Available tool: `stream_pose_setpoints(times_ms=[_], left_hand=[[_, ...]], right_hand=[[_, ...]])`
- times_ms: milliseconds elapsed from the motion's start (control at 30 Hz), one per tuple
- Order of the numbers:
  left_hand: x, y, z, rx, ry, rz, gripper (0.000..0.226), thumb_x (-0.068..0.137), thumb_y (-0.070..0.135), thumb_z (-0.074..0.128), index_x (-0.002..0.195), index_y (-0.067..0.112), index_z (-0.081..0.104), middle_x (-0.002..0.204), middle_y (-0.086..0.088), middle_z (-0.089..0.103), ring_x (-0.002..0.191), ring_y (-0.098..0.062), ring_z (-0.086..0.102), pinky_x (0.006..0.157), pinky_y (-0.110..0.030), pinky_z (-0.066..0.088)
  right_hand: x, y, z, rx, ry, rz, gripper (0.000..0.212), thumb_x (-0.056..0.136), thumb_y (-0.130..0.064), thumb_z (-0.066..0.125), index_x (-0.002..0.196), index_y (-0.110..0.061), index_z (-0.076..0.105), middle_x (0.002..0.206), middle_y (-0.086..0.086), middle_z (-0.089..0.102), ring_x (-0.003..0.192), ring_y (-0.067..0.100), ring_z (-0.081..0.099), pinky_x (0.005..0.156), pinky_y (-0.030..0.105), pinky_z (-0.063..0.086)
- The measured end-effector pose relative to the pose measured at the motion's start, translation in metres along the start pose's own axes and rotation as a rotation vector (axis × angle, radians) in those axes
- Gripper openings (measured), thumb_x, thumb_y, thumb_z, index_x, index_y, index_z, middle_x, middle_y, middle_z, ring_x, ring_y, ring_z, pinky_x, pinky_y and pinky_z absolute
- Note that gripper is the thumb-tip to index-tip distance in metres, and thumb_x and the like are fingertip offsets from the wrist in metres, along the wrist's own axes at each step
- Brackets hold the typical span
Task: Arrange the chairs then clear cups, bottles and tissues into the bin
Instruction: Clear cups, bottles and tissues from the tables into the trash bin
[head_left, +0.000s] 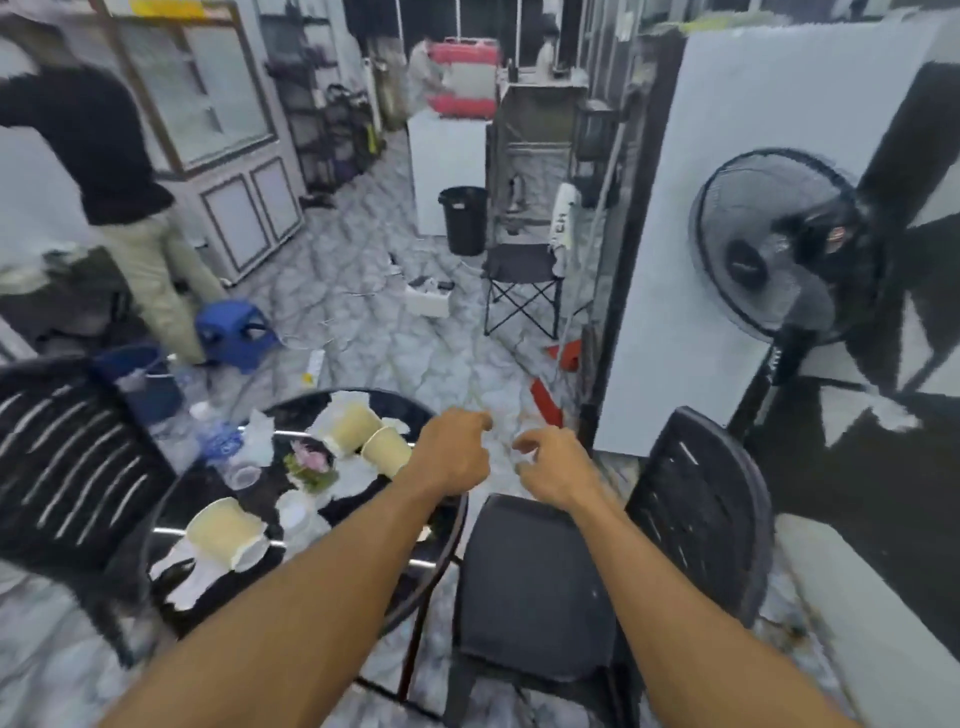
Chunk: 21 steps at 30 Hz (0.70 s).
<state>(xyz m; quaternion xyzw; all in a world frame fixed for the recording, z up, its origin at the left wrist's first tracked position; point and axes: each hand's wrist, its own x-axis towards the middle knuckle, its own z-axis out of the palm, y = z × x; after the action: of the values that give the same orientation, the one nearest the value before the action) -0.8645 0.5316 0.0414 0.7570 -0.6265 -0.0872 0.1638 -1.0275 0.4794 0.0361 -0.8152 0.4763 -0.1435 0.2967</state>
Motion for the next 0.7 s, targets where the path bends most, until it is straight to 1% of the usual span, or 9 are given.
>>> stream_pose_setpoints(times_ms=[100, 167, 233, 267, 400, 467, 567, 633, 700], left_hand=[[-0.009, -0.043, -0.019, 0.006, 0.046, -0.166, 0.032, 0.073, 0.023, 0.058, 0.103, 0.023, 0.068, 0.102, -0.006, 0.070, 0.101, -0.029, 0.062, 0.081, -0.038, 0.053], [-0.018, -0.068, -0.028, 0.036, 0.068, -0.263, 0.036, 0.078, 0.020, 0.060, 0.114, 0.020, 0.066, 0.112, -0.007, 0.068, 0.110, -0.029, 0.058, 0.088, -0.038, 0.050], [-0.032, -0.092, -0.036, 0.046, 0.113, -0.370, 0.041, 0.082, 0.022, 0.061, 0.122, 0.021, 0.064, 0.120, -0.005, 0.065, 0.115, -0.027, 0.056, 0.093, -0.037, 0.047], [-0.039, -0.104, -0.039, 0.033, 0.147, -0.425, 0.039, 0.083, 0.023, 0.060, 0.121, 0.021, 0.064, 0.118, -0.004, 0.066, 0.113, -0.026, 0.057, 0.091, -0.037, 0.047], [-0.078, -0.141, -0.049, -0.065, 0.260, -0.617, 0.026, 0.089, 0.036, 0.060, 0.109, 0.022, 0.069, 0.097, 0.001, 0.070, 0.095, -0.023, 0.064, 0.079, -0.035, 0.051], [-0.104, -0.154, -0.049, -0.172, 0.355, -0.710, 0.038, 0.086, 0.050, 0.064, 0.114, 0.025, 0.068, 0.099, 0.005, 0.069, 0.093, -0.017, 0.063, 0.083, -0.035, 0.052], [-0.141, -0.167, -0.023, -0.348, 0.471, -0.812, 0.065, 0.075, 0.066, 0.069, 0.129, 0.033, 0.058, 0.110, 0.009, 0.064, 0.097, -0.010, 0.060, 0.088, -0.035, 0.052], [-0.157, -0.172, 0.006, -0.455, 0.453, -0.849, 0.086, 0.065, 0.074, 0.071, 0.140, 0.039, 0.046, 0.117, 0.008, 0.060, 0.104, -0.010, 0.058, 0.091, -0.036, 0.051], [-0.158, -0.174, 0.030, -0.538, 0.399, -0.850, 0.094, 0.059, 0.070, 0.079, 0.140, 0.043, 0.041, 0.120, 0.008, 0.059, 0.107, -0.008, 0.056, 0.093, -0.033, 0.049]], right_hand=[[0.040, -0.031, 0.032, 0.018, -0.105, -0.113, 0.028, 0.080, -0.015, 0.067, 0.107, -0.014, 0.072, 0.108, 0.005, 0.072, 0.096, 0.022, 0.066, 0.089, 0.036, 0.054], [0.062, -0.050, 0.054, 0.014, -0.180, -0.195, 0.027, 0.078, -0.014, 0.068, 0.104, -0.014, 0.073, 0.107, 0.006, 0.073, 0.095, 0.022, 0.067, 0.087, 0.036, 0.055], [0.076, -0.068, 0.077, 0.008, -0.267, -0.254, 0.033, 0.079, -0.014, 0.068, 0.112, -0.015, 0.072, 0.116, 0.003, 0.070, 0.103, 0.020, 0.065, 0.089, 0.028, 0.051], [0.080, -0.075, 0.089, 0.003, -0.310, -0.276, 0.036, 0.080, -0.014, 0.069, 0.116, -0.016, 0.070, 0.120, 0.001, 0.068, 0.106, 0.020, 0.063, 0.089, 0.027, 0.049], [0.088, -0.091, 0.132, 0.008, -0.454, -0.326, 0.042, 0.082, -0.013, 0.063, 0.123, -0.020, 0.066, 0.124, 0.001, 0.064, 0.103, 0.020, 0.060, 0.081, 0.025, 0.046], [0.092, -0.094, 0.149, -0.016, -0.498, -0.326, 0.045, 0.084, -0.011, 0.062, 0.128, -0.017, 0.063, 0.125, 0.003, 0.063, 0.101, 0.020, 0.060, 0.080, 0.028, 0.048], [0.103, -0.094, 0.171, -0.055, -0.499, -0.306, 0.049, 0.082, -0.009, 0.062, 0.130, -0.016, 0.062, 0.126, 0.005, 0.063, 0.111, 0.024, 0.060, 0.086, 0.031, 0.051], [0.109, -0.094, 0.186, -0.064, -0.492, -0.276, 0.052, 0.079, -0.008, 0.061, 0.131, -0.016, 0.061, 0.124, 0.006, 0.064, 0.107, 0.024, 0.061, 0.081, 0.029, 0.050], [0.115, -0.093, 0.199, -0.084, -0.473, -0.264, 0.051, 0.079, -0.008, 0.060, 0.129, -0.014, 0.061, 0.120, 0.006, 0.065, 0.103, 0.026, 0.062, 0.079, 0.030, 0.051]])
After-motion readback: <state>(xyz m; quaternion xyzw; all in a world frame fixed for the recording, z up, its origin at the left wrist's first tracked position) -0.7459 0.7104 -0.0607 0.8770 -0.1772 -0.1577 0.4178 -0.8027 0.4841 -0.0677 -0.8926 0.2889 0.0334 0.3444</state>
